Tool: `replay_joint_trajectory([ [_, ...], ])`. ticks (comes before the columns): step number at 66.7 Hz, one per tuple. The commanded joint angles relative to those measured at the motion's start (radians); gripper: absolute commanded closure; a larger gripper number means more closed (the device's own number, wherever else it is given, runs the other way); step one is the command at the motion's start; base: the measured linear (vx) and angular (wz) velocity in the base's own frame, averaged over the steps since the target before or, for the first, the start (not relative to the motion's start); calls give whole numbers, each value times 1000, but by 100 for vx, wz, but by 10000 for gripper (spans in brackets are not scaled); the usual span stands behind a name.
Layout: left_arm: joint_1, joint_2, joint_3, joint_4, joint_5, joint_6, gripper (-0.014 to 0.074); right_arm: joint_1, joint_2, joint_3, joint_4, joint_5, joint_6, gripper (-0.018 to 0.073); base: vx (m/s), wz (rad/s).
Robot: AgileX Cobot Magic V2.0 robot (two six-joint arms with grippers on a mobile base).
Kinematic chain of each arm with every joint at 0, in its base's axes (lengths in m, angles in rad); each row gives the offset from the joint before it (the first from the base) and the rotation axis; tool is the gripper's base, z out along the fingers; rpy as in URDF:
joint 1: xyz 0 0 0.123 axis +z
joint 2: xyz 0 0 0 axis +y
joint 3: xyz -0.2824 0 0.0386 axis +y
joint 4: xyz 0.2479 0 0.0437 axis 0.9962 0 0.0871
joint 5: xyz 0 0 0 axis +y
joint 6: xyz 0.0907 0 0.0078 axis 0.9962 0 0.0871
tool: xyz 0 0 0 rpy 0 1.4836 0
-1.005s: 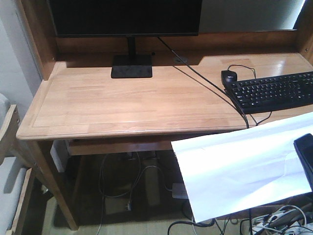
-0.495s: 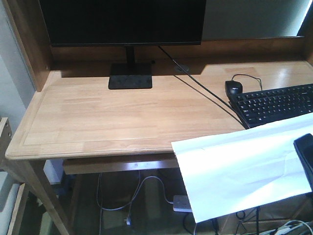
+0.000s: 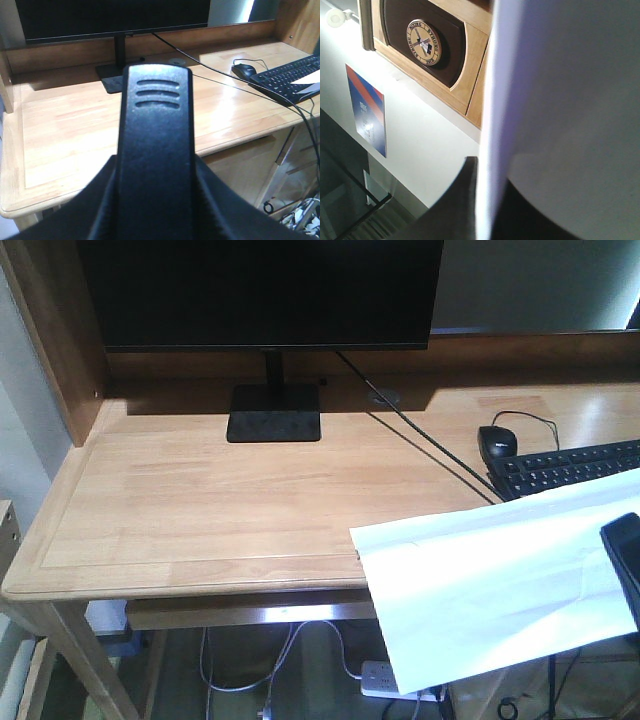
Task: Grab stapler and paper to desk for stapling
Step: 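Approach the desk and stop in front of the monitor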
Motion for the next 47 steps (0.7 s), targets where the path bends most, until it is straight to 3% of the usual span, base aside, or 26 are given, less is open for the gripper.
replay_joint_trajectory([
  [1, 0, 13, -31, 1, -115, -5, 603, 0, -2, 25, 7, -98, -6, 568, 10, 3],
  [47, 0, 13, -31, 1, -115, -5, 603, 0, -2, 25, 7, -97, -6, 568, 8, 5],
])
